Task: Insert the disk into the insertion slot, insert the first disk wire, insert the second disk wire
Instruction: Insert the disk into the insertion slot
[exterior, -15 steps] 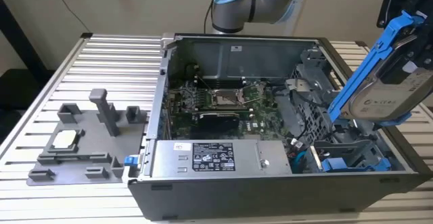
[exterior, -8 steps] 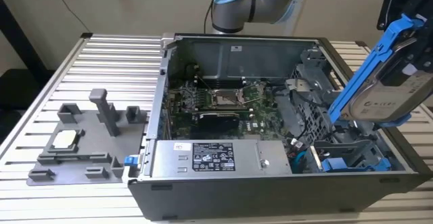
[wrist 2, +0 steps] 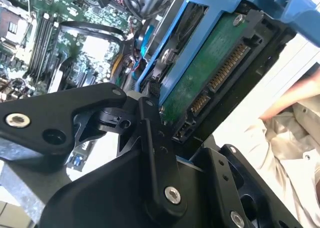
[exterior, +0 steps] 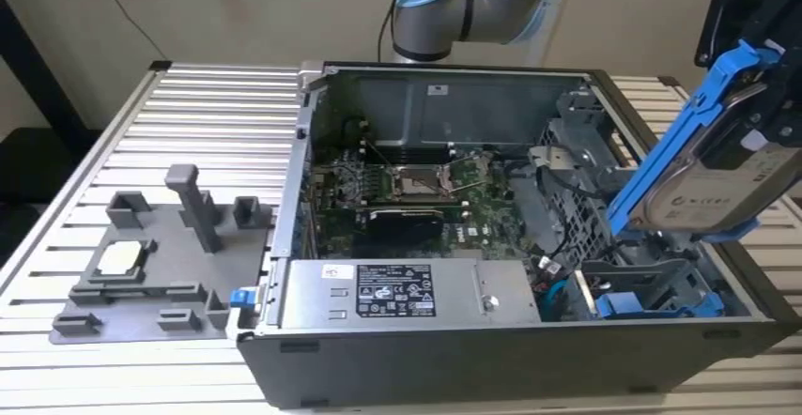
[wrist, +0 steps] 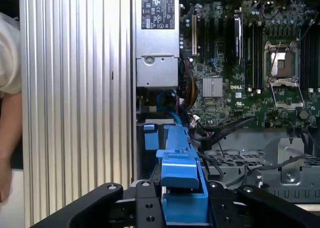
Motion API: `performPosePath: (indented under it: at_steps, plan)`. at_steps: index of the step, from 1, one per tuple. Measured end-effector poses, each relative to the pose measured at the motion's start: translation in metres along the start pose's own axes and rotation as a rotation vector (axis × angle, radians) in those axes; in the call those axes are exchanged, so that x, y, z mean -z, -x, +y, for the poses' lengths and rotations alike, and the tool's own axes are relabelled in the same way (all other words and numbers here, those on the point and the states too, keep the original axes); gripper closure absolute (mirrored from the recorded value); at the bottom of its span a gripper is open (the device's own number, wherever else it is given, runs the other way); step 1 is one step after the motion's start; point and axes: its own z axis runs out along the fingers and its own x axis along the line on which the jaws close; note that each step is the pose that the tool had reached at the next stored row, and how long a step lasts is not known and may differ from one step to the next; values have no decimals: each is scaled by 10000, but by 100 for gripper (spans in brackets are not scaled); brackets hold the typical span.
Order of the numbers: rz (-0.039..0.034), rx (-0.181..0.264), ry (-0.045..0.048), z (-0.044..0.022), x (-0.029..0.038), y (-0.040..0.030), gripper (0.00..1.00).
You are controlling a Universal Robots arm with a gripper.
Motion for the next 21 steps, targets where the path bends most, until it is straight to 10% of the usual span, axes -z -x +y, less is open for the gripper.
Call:
performPosePath:
  at_steps: [21]
  plan:
    - [-1, 8, 0, -17, -229, -50, 67]
